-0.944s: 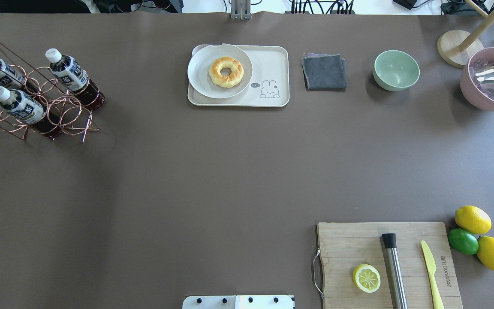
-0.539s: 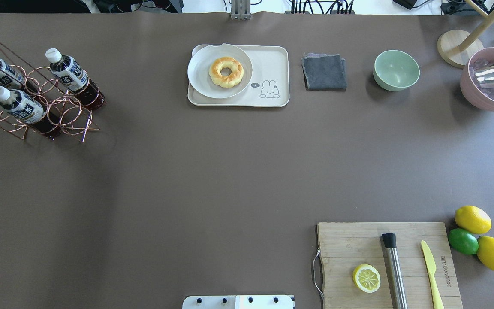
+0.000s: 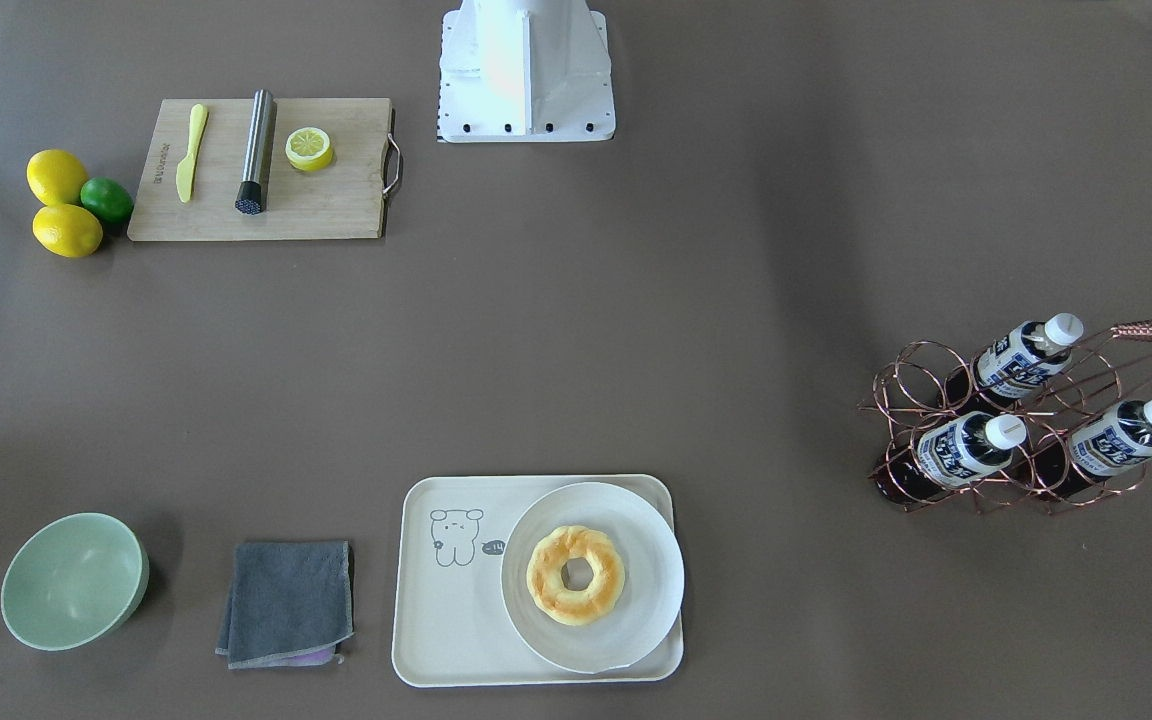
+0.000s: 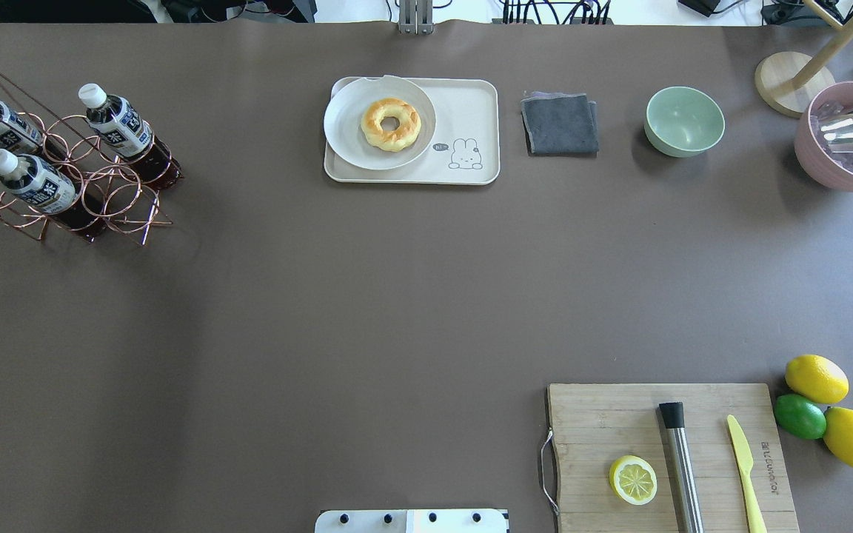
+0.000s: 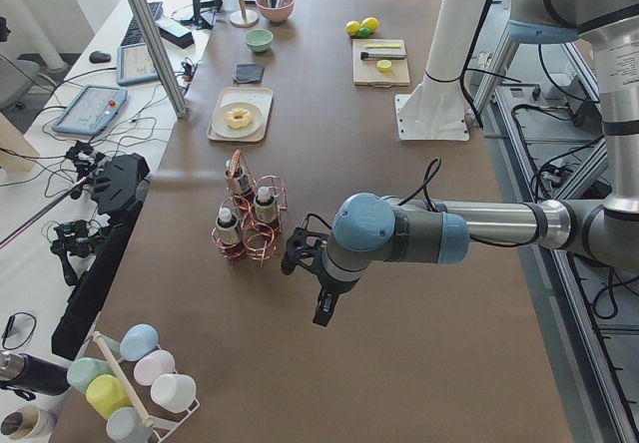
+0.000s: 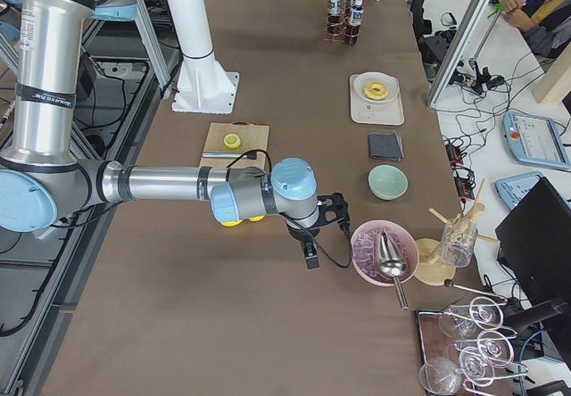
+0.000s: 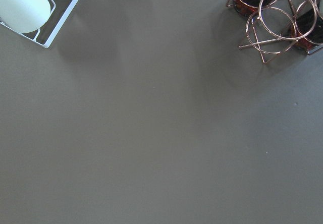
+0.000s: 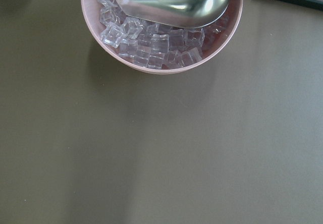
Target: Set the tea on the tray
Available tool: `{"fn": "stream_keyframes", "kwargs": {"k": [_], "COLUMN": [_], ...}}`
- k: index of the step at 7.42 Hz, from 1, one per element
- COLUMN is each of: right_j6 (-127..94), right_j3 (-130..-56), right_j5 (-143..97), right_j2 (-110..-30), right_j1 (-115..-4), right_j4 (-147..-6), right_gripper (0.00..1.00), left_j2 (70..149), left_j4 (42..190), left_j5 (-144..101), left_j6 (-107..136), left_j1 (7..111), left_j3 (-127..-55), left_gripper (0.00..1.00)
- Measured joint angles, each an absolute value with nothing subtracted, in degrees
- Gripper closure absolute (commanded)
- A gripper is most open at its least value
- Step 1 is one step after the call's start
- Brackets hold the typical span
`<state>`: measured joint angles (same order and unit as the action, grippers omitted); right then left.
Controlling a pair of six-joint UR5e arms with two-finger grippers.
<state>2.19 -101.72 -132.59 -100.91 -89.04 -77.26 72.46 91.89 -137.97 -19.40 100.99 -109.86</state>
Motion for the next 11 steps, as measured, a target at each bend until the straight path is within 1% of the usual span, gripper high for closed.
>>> {"fn": "stream_keyframes", "kwargs": {"k": [6,8,9,11], "right_j6": [2.0,1.9,1.9,1.8], "right_j3": [-101.5,-101.6,-101.6,-101.8], "right_j5": [-132.9,-132.9,-132.9,-132.9], "right_j2": [-101.2,-101.1,-101.1,-101.1], "right_j1": [-89.0,-88.8,-88.5,-88.2], "right_j4": [-77.2,-77.2,-77.2,-77.2], "right_gripper": [0.00,0.00,0.00,0.00], "left_j2": [72.5,73.8,74.6,75.7], "left_j4": [91.9,92.3,94.7,103.9], "left_j5": [-138.1,-138.2,-138.2,-138.0], "left_j6": [-19.2,-16.0,-11.9,2.5], "left_j1": [100.9,100.4,99.0,92.6], "left_j3": [-110.0,-110.3,-110.7,-111.4], "left_gripper": [0.03,0.03,0.03,0.03]}}
